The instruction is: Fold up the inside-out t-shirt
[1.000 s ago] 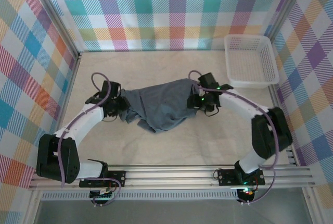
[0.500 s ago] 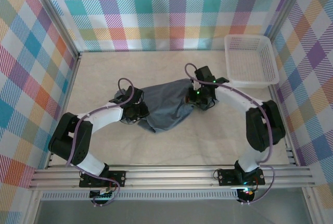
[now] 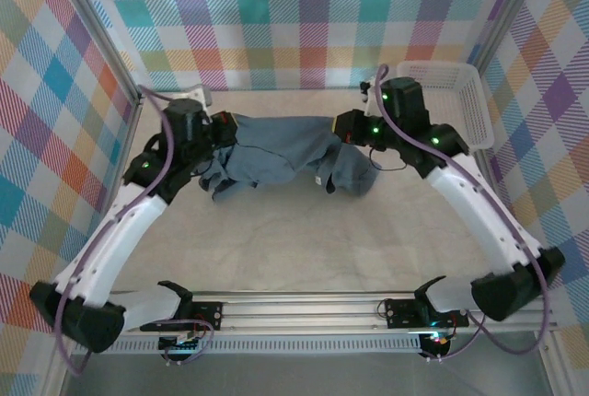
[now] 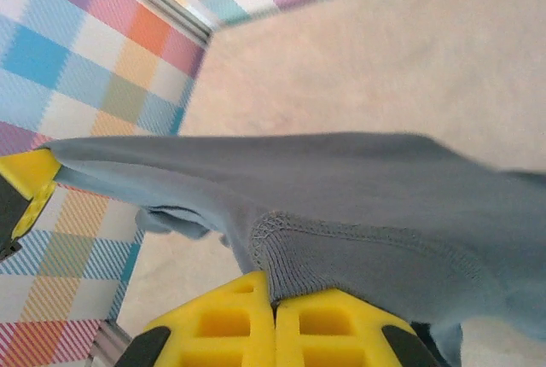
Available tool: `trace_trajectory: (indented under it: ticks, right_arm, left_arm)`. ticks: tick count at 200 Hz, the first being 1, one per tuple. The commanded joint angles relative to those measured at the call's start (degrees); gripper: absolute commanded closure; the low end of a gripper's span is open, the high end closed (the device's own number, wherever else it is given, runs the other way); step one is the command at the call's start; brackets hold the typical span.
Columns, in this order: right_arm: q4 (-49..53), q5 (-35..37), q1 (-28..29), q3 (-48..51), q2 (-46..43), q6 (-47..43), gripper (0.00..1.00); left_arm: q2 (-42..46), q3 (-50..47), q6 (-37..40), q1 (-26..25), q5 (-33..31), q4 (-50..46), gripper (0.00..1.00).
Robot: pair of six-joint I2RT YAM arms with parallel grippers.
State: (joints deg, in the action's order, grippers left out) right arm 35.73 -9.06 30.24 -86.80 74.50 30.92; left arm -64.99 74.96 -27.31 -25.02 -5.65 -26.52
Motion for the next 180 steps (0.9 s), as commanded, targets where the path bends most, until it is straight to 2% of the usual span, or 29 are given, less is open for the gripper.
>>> trace_trajectory:
  ticks: [1, 26, 41, 55, 66, 79, 96, 103, 116, 127, 141, 155, 180]
  right_arm:
    - [-5.2, 6.7, 2.1, -1.4, -6.4, -7.0, 1.00]
    - [-9.3, 5.0, 2.3, -2.0, -7.5, -9.5, 1.00]
    - [-7.3, 7.8, 2.3, -4.7, -4.5, -9.6, 1.00]
    - [-0.9, 11.8, 2.0, -9.5, 2.3, -10.2, 1.00]
    - [4.1, 13.2, 1.4, -13.0, 8.9, -11.0, 1.00]
    - [6.8, 10.5, 0.2, -14.6, 16.1, -11.2, 1.00]
    - [5.5, 5.6, -1.0, -14.0, 24.0, -11.0, 1.00]
    - [5.0, 4.3, -1.2, -14.2, 26.8, -11.2, 0.96]
    - [5.8, 3.0, -1.6, -16.1, 30.3, -11.5, 0.70]
    - [7.1, 2.8, -2.0, -16.9, 30.7, -11.8, 0.65]
    - [5.2, 4.7, -2.7, -12.3, 27.4, -12.9, 0.59]
    - [2.4, 8.6, -3.6, -2.9, 22.3, -12.8, 0.55]
    - [-0.4, 15.6, -4.4, 16.6, 12.2, -8.5, 0.55]
  left_arm:
    - [5.3, 1.4, 2.7, -0.7, 0.0, 2.8, 1.00]
    - [6.6, 3.8, 4.9, -0.7, 0.2, 3.9, 1.00]
    - [4.0, 5.6, 6.4, -0.6, -2.8, 1.9, 1.00]
    - [-0.4, 7.5, 6.4, 0.2, -7.5, -2.3, 1.00]
    - [-5.1, 7.8, 5.6, 2.2, -7.7, -3.9, 1.00]
    - [-10.6, 6.5, 4.1, 4.9, -6.4, -3.5, 1.00]
    - [-16.9, 2.6, 3.1, 7.1, -4.9, 1.3, 1.00]
    - [-19.4, 1.3, 3.4, 7.8, -4.6, 3.3, 0.89]
    - [-23.1, 1.0, 4.1, 8.8, -3.9, 3.7, 0.61]
    - [-23.8, 1.0, 5.1, 9.2, -2.9, 3.0, 0.48]
    - [-21.1, -0.8, 5.8, 9.2, -0.4, 3.2, 0.42]
    - [-17.2, -3.5, 5.5, 8.6, 4.8, 2.5, 0.39]
    - [-12.9, -7.7, 5.5, -0.5, 3.7, -5.2, 0.39]
